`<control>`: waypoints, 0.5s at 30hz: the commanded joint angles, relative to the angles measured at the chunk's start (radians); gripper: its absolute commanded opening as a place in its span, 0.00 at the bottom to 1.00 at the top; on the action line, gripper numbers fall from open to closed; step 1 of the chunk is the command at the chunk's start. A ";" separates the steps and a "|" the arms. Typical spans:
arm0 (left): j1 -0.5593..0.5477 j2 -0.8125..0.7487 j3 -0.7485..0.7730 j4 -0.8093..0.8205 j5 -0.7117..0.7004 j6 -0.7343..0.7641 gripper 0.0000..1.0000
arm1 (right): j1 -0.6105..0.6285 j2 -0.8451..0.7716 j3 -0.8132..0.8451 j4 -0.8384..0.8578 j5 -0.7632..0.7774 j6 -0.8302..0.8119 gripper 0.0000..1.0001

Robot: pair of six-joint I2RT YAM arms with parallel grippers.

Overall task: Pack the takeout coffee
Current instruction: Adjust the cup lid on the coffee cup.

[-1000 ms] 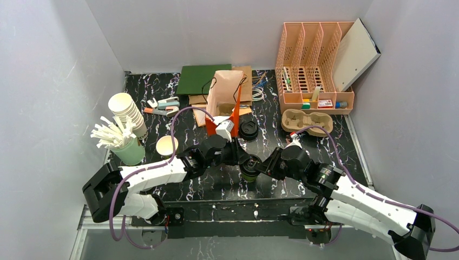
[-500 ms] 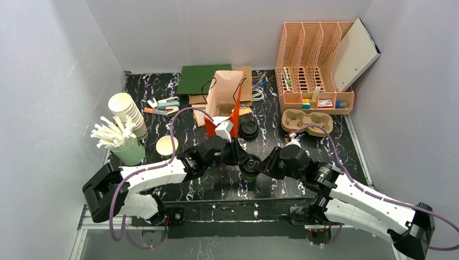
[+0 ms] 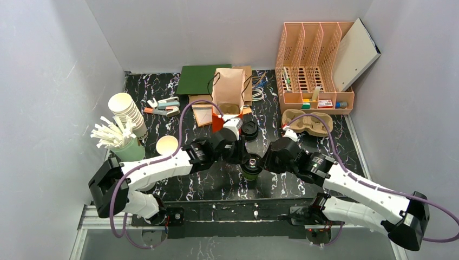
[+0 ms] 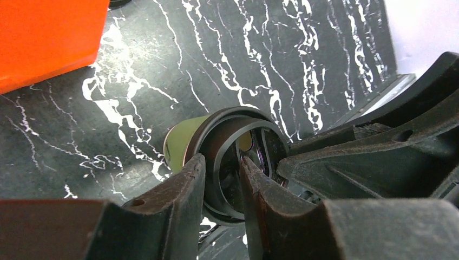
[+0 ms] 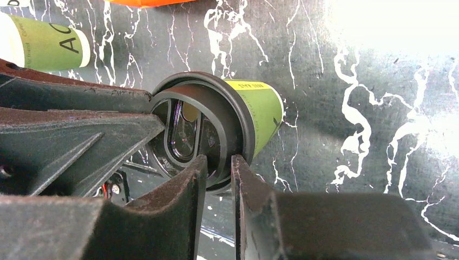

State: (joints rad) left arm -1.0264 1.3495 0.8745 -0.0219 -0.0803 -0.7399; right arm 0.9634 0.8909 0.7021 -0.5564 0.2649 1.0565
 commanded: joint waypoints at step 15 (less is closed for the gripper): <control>-0.009 -0.006 0.128 -0.234 -0.040 0.050 0.34 | -0.018 0.137 0.112 -0.014 0.021 -0.261 0.33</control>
State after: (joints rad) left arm -1.0309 1.3766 0.9733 -0.1928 -0.0937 -0.6987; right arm 0.9543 0.9939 0.7769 -0.5499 0.2878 0.8890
